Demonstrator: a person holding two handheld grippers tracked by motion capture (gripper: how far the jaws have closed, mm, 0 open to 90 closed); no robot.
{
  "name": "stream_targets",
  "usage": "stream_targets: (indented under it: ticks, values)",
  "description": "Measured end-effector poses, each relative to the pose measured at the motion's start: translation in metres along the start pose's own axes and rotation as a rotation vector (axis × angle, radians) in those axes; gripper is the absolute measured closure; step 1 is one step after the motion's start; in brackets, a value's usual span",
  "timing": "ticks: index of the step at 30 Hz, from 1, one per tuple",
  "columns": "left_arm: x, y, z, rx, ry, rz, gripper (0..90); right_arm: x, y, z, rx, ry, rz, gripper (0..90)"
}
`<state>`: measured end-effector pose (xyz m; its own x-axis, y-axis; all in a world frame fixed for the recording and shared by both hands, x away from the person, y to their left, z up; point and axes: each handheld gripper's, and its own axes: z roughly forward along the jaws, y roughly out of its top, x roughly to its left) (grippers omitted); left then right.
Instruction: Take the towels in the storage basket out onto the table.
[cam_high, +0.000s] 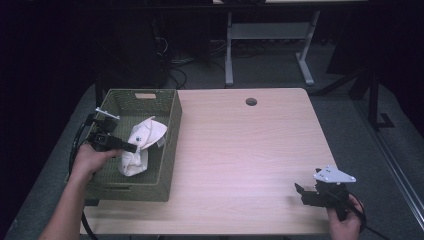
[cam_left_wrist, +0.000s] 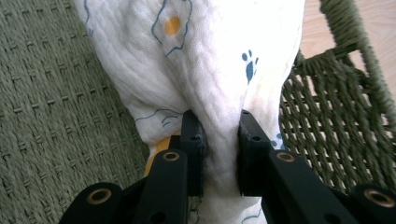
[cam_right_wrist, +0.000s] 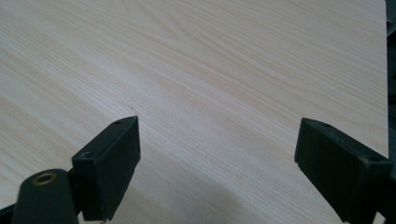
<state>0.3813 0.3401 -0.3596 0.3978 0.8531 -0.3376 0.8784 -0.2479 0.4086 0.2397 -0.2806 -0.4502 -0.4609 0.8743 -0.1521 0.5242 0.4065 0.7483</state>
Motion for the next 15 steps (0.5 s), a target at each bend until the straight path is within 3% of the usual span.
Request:
stream_targets:
  ticks: [15]
  values:
    - [-0.002, -0.002, -0.022, -0.086, -0.033, -0.006, 75.6, 0.0, 0.0, 0.0, -0.001, 0.0, 0.006, 13.9]
